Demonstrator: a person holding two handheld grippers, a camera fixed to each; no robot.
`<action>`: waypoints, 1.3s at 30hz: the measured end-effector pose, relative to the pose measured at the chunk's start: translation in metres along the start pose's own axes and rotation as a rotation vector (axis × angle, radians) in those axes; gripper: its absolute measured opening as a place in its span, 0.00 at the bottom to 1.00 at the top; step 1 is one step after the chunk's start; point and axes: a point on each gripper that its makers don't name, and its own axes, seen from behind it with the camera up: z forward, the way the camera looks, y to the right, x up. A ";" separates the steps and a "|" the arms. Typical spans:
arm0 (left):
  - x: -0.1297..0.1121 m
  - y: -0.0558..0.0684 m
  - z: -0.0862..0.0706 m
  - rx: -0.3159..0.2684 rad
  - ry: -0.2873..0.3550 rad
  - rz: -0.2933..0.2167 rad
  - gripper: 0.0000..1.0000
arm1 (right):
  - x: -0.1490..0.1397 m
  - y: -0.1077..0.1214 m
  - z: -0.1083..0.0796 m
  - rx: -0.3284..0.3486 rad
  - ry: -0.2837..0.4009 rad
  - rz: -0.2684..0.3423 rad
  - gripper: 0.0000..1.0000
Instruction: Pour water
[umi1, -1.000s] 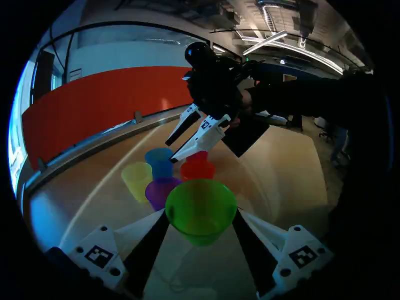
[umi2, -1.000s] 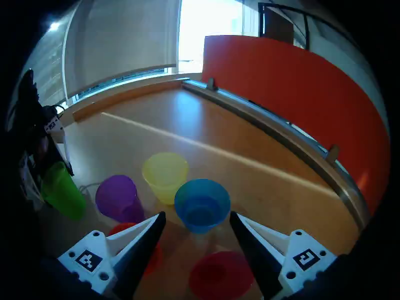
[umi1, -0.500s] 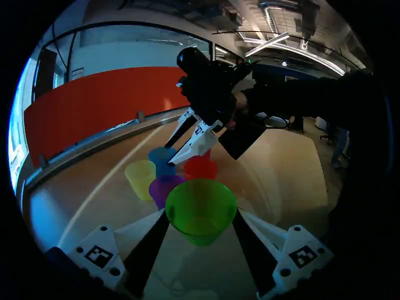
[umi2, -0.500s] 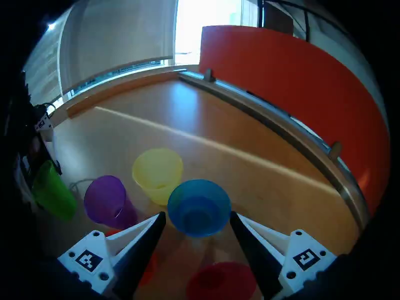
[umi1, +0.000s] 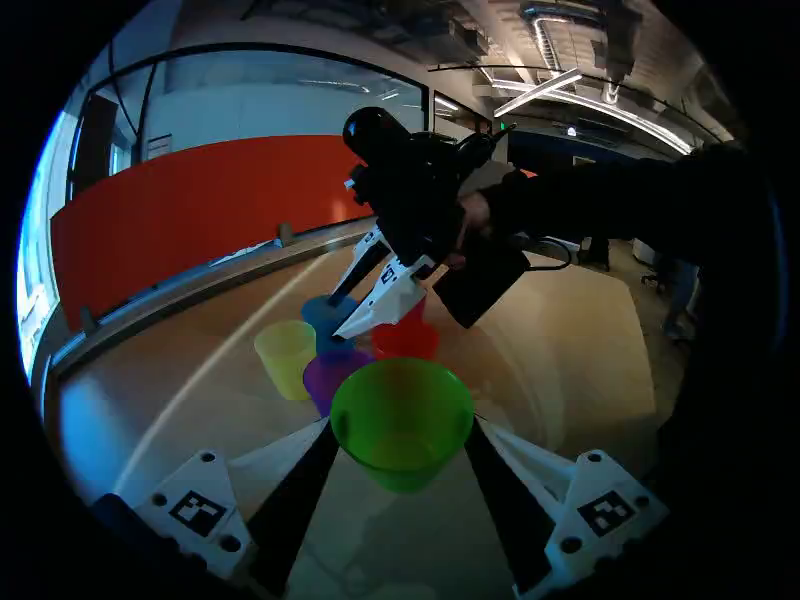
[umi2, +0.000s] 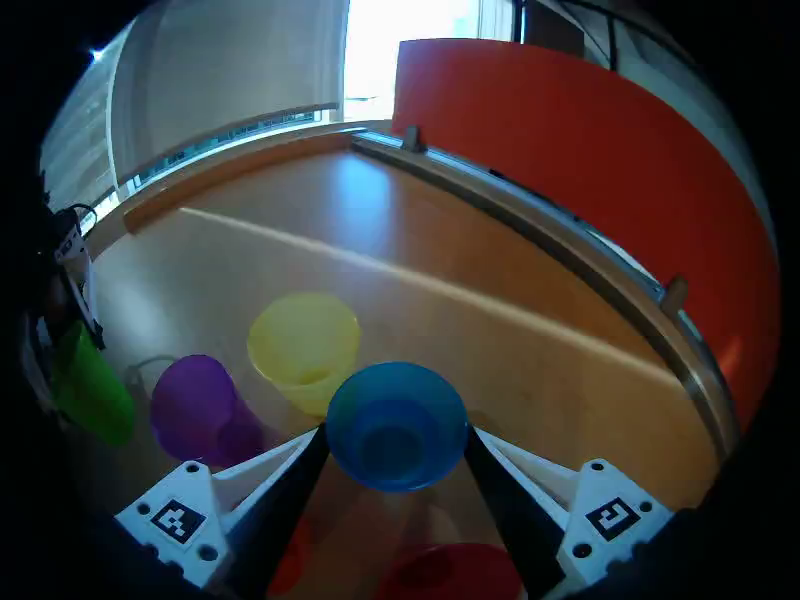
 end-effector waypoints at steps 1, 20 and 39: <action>0.000 0.000 0.000 0.001 0.000 0.000 0.86 | 0.001 0.000 0.001 -0.003 0.001 -0.001 1.00; -0.002 -0.001 0.002 0.001 0.000 -0.002 0.86 | 0.000 0.000 0.007 -0.007 0.021 0.030 0.91; 0.015 -0.004 0.003 0.023 0.027 0.010 0.86 | 0.019 0.003 -0.028 -0.016 0.141 0.057 0.91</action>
